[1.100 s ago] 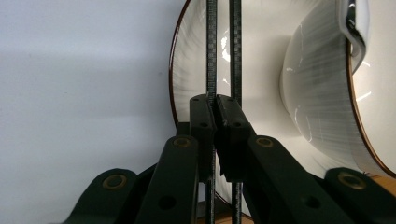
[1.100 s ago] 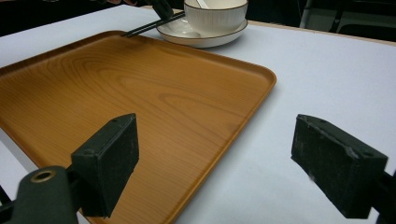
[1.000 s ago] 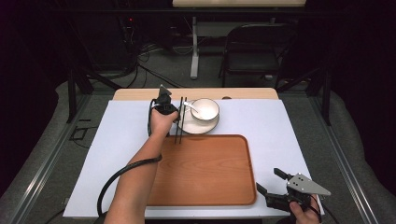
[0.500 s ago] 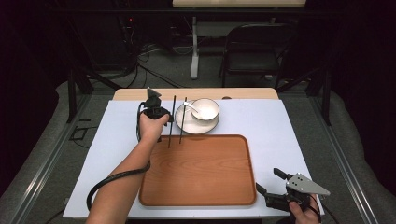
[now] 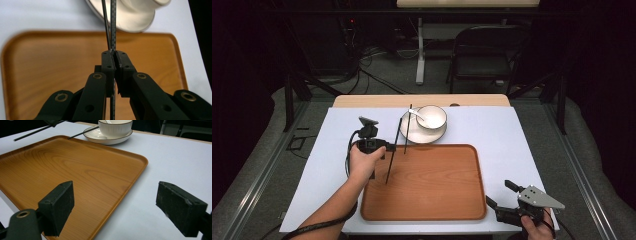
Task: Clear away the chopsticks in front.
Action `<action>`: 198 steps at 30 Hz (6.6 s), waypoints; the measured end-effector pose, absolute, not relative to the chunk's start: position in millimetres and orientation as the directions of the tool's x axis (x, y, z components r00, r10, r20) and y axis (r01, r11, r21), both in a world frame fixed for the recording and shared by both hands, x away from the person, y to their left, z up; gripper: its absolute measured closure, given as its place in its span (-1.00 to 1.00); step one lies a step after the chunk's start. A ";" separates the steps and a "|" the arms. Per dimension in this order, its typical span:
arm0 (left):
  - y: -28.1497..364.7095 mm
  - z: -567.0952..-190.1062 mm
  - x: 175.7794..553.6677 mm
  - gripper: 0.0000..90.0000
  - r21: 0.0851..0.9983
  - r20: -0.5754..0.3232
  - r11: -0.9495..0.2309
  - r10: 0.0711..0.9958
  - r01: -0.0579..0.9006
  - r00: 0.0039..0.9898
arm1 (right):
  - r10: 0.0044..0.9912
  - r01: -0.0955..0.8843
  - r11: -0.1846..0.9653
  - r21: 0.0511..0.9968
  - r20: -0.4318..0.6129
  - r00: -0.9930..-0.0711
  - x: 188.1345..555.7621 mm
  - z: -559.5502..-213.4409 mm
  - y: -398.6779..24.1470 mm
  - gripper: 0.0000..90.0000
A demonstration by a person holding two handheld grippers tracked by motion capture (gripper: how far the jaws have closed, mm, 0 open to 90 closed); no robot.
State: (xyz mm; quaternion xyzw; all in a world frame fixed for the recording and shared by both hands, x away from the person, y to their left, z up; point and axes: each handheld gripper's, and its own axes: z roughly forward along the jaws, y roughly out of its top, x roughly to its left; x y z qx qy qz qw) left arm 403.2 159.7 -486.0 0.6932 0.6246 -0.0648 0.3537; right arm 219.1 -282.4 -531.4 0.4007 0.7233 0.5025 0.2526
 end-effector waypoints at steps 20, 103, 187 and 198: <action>169.7 -508.0 327.1 0.91 0.468 -0.476 0.112 0.867 0.877 0.143 | 0.837 0.328 0.175 0.928 0.035 -0.547 219.0 -531.3 -282.0 -0.67; 166.1 -474.3 402.9 0.00 0.643 -0.267 -0.020 0.931 0.765 0.248 | 0.840 0.329 0.164 0.930 0.043 -0.541 218.4 -531.4 -282.4 -0.67; 103.8 -516.5 532.8 0.90 0.373 -0.398 0.056 0.911 0.926 0.105 | 0.837 0.326 0.154 0.933 0.052 -0.545 218.2 -531.8 -285.6 -0.67; 114.0 -499.9 518.6 0.90 0.404 -0.418 0.072 0.901 0.912 0.114 | 0.834 0.334 0.154 0.930 0.059 -0.549 220.5 -532.1 -285.3 -0.67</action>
